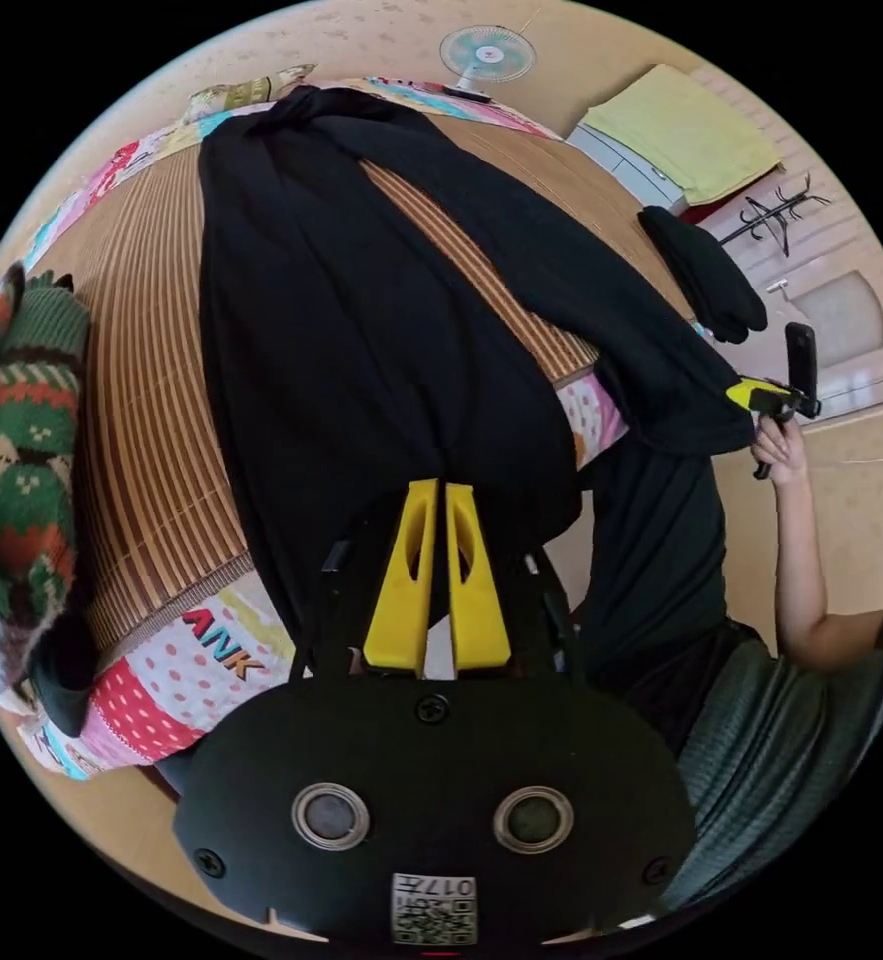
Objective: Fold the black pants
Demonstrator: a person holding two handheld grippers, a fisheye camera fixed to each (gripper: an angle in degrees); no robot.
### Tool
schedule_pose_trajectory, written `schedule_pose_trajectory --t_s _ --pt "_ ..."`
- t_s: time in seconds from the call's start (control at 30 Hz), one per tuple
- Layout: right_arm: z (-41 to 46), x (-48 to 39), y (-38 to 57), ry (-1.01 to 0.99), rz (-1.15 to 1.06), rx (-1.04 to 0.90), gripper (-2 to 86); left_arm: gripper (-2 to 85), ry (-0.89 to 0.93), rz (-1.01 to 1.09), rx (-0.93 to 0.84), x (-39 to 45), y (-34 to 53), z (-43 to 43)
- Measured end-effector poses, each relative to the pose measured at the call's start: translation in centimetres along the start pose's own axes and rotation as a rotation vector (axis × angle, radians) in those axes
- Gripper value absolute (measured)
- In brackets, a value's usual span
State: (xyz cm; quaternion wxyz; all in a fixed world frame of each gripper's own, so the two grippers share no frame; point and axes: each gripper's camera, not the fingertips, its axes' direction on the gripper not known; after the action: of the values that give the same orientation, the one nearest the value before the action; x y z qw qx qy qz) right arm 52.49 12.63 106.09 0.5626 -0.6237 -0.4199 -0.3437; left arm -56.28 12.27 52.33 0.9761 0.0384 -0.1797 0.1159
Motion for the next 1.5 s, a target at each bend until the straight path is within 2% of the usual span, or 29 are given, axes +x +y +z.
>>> schedule_pose_trajectory --t_s 0.07,0.13,0.2,0.3,0.33,0.43,0.57,0.67,0.8,0.87,1.0,1.17,1.27,1.33,1.5 --pt "-1.0 -0.3 0.7 -0.167 -0.086 0.042 2.7 -0.3 0.181 0.100 -0.042 1.0 2.0 -0.6" --pt "-0.8 -1.2 1.1 -0.292 -0.183 -0.013 2.7 0.2 0.282 0.138 -0.122 1.7 3.5 -0.4" --pt "0.1 -2.1 1.2 -0.323 -0.235 -0.084 2.7 1.2 0.299 0.107 -0.167 1.6 4.9 -0.8" --pt "2.4 -3.7 1.0 -0.300 -0.253 -0.182 2.6 9.9 0.364 -0.033 -0.064 -0.2 6.9 -4.6" --pt "3.8 -4.2 0.7 -0.294 -0.250 -0.232 2.6 12.3 0.402 -0.085 0.025 -0.6 7.5 -7.0" --pt "8.0 -6.3 -0.1 -0.279 -0.292 -0.323 2.5 13.7 0.479 -0.064 0.208 3.0 6.7 -11.6" --pt "14.1 -8.3 -1.3 -0.288 -0.324 -0.428 2.5 15.4 0.462 0.038 0.120 10.7 0.9 -10.8" --pt "17.6 -10.1 -1.9 -0.282 -0.338 -0.408 2.5 15.3 0.425 0.042 0.009 13.1 -1.9 -7.7" --pt "20.4 -10.3 -0.8 -0.183 -0.292 -0.537 2.3 4.4 0.381 0.039 -0.009 13.0 -1.3 -8.0" --pt "19.8 -9.6 -0.3 -0.157 -0.287 -0.580 2.4 3.8 0.392 0.037 0.015 12.3 0.3 -9.6" --pt "15.0 -5.2 -2.8 -0.036 -0.169 -0.468 3.3 3.7 0.439 0.001 0.030 10.7 2.7 -11.8" --pt "10.1 -0.6 -12.8 0.257 -0.049 -0.228 7.5 3.3 0.513 0.035 0.034 10.6 4.7 -15.4" --pt "10.4 1.1 -21.2 0.544 -0.014 -0.106 9.2 3.2 0.508 0.039 0.020 10.7 5.2 -16.9" --pt "12.2 1.8 -28.0 0.821 0.057 0.013 10.3 3.3 0.510 0.042 0.014 10.6 5.4 -17.5" --pt "18.4 1.8 -40.8 0.923 -0.044 0.019 11.5 3.4 0.599 0.028 -0.003 9.0 4.9 -18.5"
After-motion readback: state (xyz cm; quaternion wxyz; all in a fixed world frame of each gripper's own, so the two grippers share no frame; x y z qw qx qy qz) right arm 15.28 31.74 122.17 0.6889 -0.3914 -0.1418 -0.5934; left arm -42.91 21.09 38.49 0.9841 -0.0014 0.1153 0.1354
